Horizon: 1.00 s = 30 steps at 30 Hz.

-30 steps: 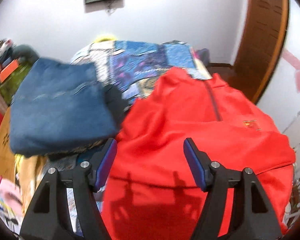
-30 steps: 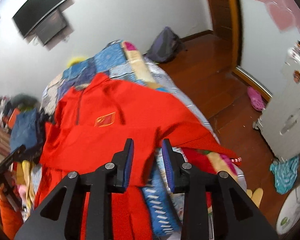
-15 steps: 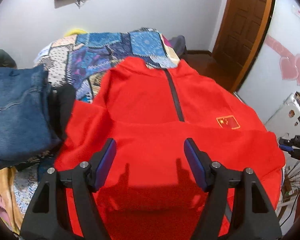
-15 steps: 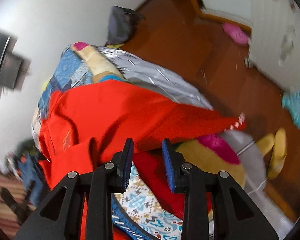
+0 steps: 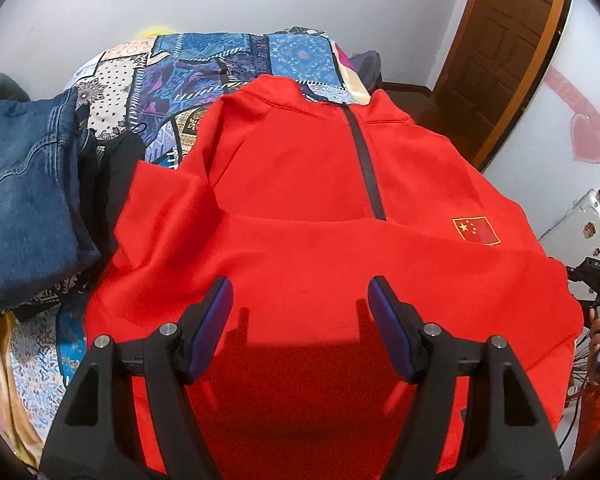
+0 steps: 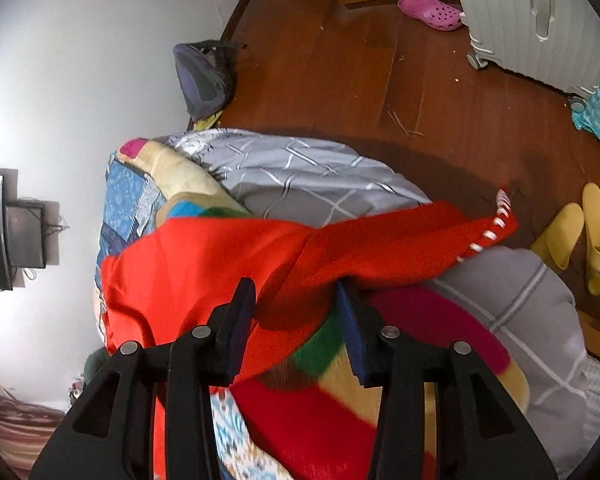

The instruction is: Fold large clothes

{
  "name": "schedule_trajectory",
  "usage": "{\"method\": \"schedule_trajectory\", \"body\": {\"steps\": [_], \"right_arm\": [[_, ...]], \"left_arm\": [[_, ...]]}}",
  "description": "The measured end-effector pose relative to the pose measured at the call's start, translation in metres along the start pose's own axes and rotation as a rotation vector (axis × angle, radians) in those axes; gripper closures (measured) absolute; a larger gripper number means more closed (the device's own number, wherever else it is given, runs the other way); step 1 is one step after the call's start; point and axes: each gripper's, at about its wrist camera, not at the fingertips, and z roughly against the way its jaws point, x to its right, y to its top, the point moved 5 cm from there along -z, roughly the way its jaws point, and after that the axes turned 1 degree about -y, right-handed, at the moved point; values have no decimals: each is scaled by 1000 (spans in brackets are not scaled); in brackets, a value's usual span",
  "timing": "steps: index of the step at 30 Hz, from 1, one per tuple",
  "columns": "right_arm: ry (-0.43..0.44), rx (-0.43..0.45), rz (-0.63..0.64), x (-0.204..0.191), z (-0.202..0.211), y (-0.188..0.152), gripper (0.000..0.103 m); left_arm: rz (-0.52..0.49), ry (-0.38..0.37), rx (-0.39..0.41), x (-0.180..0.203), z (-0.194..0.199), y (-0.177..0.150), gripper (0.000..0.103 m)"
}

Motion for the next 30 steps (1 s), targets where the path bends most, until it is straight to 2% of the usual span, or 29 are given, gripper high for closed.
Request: {"method": "schedule_trajectory", "body": {"steps": [2, 3, 9, 16, 21, 23, 26, 30], "right_arm": [[-1, 18, 10, -2, -5, 4, 65], [-8, 28, 23, -3, -8, 6, 71], [-77, 87, 161, -24, -9, 8, 91], [-21, 183, 335, -79, 25, 4, 93], [77, 281, 556, -144, 67, -27, 93], [107, 290, 623, -161, 75, -41, 93], [151, 278, 762, -187, 81, -75, 93], [140, 208, 890, -198, 65, -110, 93]], "left_arm": [[6, 3, 0, -2, 1, -1, 34], [11, 3, 0, -4, 1, -2, 34], [22, 10, 3, -9, 6, -5, 34], [31, 26, 24, -17, 18, -7, 34], [45, 24, 33, -21, 23, -8, 34], [50, 20, 35, -22, 25, -9, 34], [51, 16, 40, -23, 28, -11, 34], [50, 12, 40, -24, 31, -13, 34]]}}
